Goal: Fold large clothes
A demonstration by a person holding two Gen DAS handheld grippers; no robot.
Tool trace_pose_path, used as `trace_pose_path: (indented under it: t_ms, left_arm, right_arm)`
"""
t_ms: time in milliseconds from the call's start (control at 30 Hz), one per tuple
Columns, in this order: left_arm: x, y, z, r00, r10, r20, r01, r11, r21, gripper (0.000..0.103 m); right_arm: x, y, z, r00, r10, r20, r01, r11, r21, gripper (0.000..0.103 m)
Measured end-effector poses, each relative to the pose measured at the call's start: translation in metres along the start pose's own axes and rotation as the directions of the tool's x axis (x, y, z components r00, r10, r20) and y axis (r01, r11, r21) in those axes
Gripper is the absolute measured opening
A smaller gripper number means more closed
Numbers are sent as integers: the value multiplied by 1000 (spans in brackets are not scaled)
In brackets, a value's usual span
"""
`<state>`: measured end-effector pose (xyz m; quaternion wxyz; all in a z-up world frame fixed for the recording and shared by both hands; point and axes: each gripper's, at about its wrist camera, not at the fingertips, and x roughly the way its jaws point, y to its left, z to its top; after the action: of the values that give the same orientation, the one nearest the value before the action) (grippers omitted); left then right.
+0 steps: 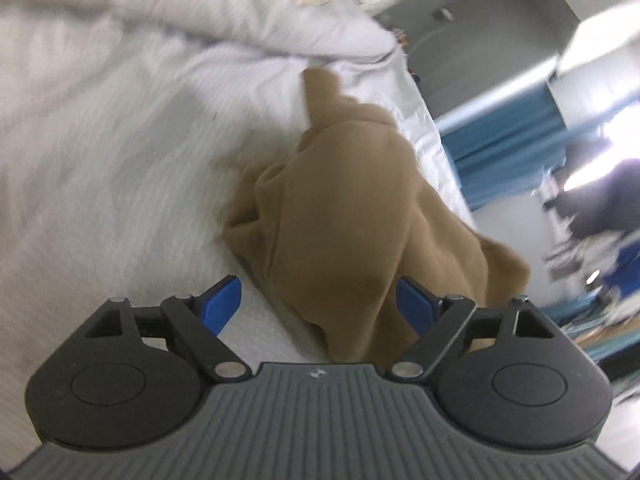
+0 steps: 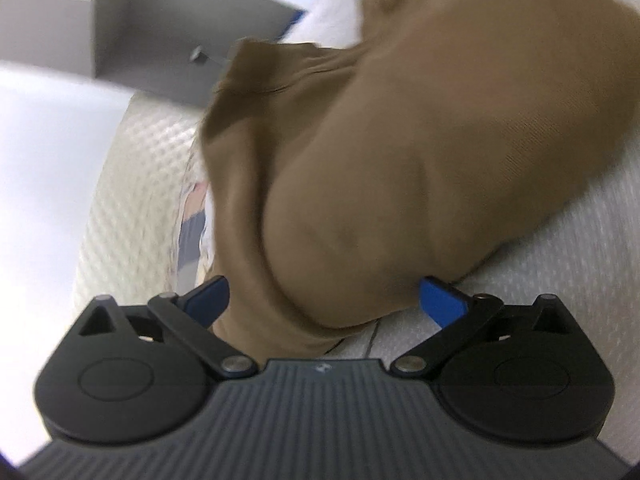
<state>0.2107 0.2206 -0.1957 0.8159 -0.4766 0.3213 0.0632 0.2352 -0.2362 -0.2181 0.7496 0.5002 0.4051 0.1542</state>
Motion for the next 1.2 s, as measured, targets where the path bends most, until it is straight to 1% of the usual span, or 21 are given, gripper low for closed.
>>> trace_pose_path:
  t_ms: [33, 100, 133, 200, 333, 367, 433, 533, 567, 633, 700, 833, 933, 1000, 1067, 1100, 1167, 1200]
  left_arm:
    - [3, 7, 1, 1000, -19, -14, 19, 999, -47, 88]
    - [9, 17, 1, 999, -40, -27, 37, 992, -120, 89]
    - [11, 20, 1, 998, -50, -31, 45, 989, -140, 90]
    - [15, 24, 2, 997, -66, -32, 59, 984, -167, 91]
    - [19, 23, 5, 996, -84, -9, 81, 979, -187, 93]
    - [20, 24, 6, 996, -90, -5, 87, 977, -197, 93]
    - [23, 26, 7, 995, -101, -7, 97, 970, -221, 94]
    - [26, 30, 7, 993, -116, -11, 110, 961, -253, 95]
    - [27, 30, 6, 992, -124, -10, 117, 957, -264, 95]
    - [30, 31, 6, 990, -141, -11, 132, 949, -285, 96]
    - [35, 34, 6, 985, -174, -17, 159, 934, -319, 96]
    - [42, 41, 6, 975, -221, -29, 195, 907, -374, 97]
    - [44, 41, 6, 971, -238, -25, 212, 903, -373, 97]
    - [46, 40, 9, 970, -241, -22, 217, 904, -369, 97]
    - [48, 37, 10, 970, -243, -19, 220, 906, -361, 97]
    - [49, 36, 11, 971, -239, -16, 218, 909, -356, 97]
    - [51, 35, 12, 971, -237, -15, 217, 913, -345, 97]
    - [52, 33, 13, 973, -231, -20, 212, 921, -327, 97]
  right_arm:
    - [2, -6, 0, 1000, 4, -2, -4, 999, 54, 103]
    - [3, -16, 0, 999, 30, 14, -31, 992, 124, 103]
    - [2, -19, 0, 999, 42, 21, -45, 987, 152, 103]
    - [2, -23, 1, 997, 59, 43, -67, 978, 199, 103]
    - [0, -36, -1, 990, 93, 102, -123, 931, 343, 103]
    - [-1, -35, -3, 993, 62, 104, -95, 933, 347, 103]
    - [-8, -35, -8, 995, -36, 88, 3, 937, 348, 103]
    - [-10, -47, -11, 996, -28, 84, -10, 907, 422, 103]
    - [-9, -48, -9, 995, -28, 92, -14, 903, 429, 103]
    - [-6, -45, -1, 990, -41, 136, -19, 911, 412, 103]
    - [2, -40, 10, 983, -59, 172, -14, 919, 394, 103]
    - [10, -41, 22, 964, -94, 249, -11, 921, 389, 103]
    - [11, -36, 31, 937, -158, 312, 35, 930, 366, 103]
    - [15, -34, 34, 936, -158, 313, 35, 931, 364, 103]
    - [14, -30, 35, 940, -126, 316, 8, 937, 348, 103]
    - [5, -31, 32, 940, -99, 325, -20, 939, 343, 103]
    - [1, -26, 33, 938, -12, 347, -105, 943, 317, 103]
    - [-1, -21, 34, 936, 32, 352, -139, 949, 285, 103]
